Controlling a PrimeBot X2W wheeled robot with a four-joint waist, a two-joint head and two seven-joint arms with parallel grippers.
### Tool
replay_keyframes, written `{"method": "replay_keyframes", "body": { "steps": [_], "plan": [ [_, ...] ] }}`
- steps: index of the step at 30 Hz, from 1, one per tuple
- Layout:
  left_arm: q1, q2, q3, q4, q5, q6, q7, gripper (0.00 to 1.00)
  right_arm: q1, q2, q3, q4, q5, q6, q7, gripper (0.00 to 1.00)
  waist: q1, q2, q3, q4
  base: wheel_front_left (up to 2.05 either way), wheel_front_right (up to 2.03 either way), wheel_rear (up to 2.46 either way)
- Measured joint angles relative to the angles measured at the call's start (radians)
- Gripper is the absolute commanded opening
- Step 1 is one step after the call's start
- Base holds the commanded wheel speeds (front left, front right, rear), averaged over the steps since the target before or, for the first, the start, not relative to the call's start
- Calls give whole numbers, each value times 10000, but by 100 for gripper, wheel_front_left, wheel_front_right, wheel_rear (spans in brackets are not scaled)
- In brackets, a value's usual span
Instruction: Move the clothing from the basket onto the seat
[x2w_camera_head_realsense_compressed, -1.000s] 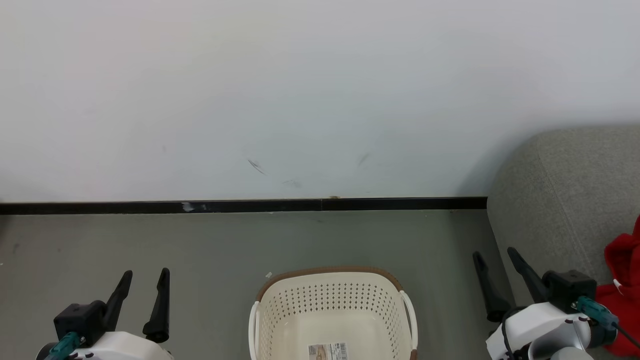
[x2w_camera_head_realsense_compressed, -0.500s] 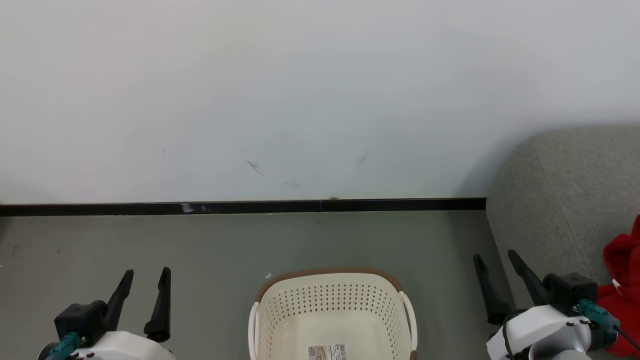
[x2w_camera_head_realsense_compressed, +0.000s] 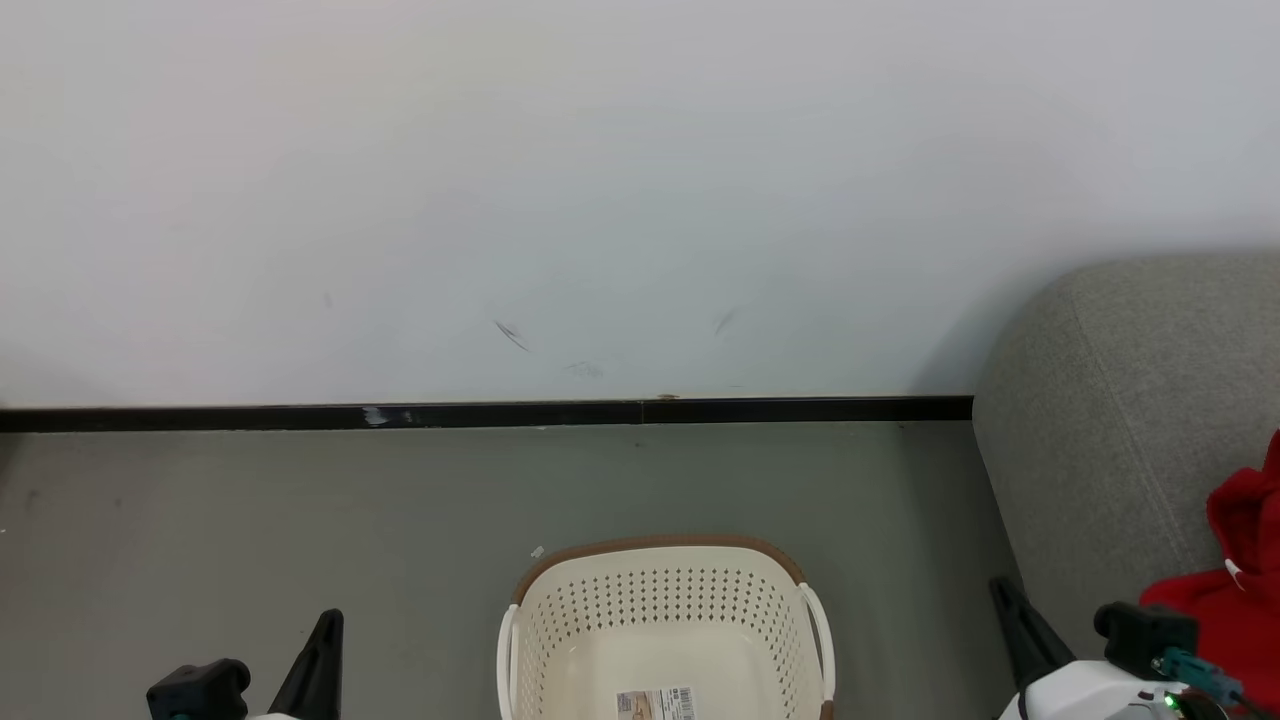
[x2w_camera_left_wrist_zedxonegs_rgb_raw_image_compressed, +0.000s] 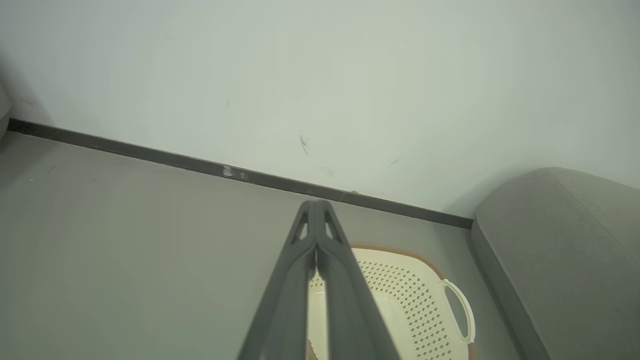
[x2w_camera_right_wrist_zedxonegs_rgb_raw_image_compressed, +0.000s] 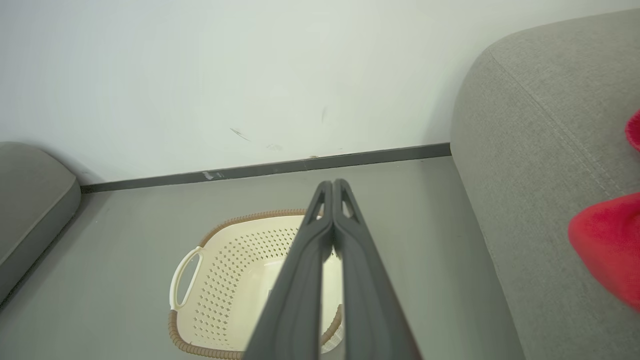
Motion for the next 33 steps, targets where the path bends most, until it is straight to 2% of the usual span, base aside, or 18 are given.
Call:
{"method": "replay_keyframes", "body": {
  "steps": [13,28,33],
  "plan": [
    [-15,-230,477,2,-1271,-240,445,0,-334,-4,-395,173,2067,0,769,0,12,0,31,-78,0,0,0],
    [-23,-435,1091,-73,-2736,-512,991,0,-383,-10,-648,79,4305,-2,1465,0,136,0,46,-315,0,0,0],
    [-24,-535,1244,-123,-3145,-593,1093,0,-383,-13,-683,6,4907,-2,1618,0,162,0,38,-373,0,0,0]
  ]
}}
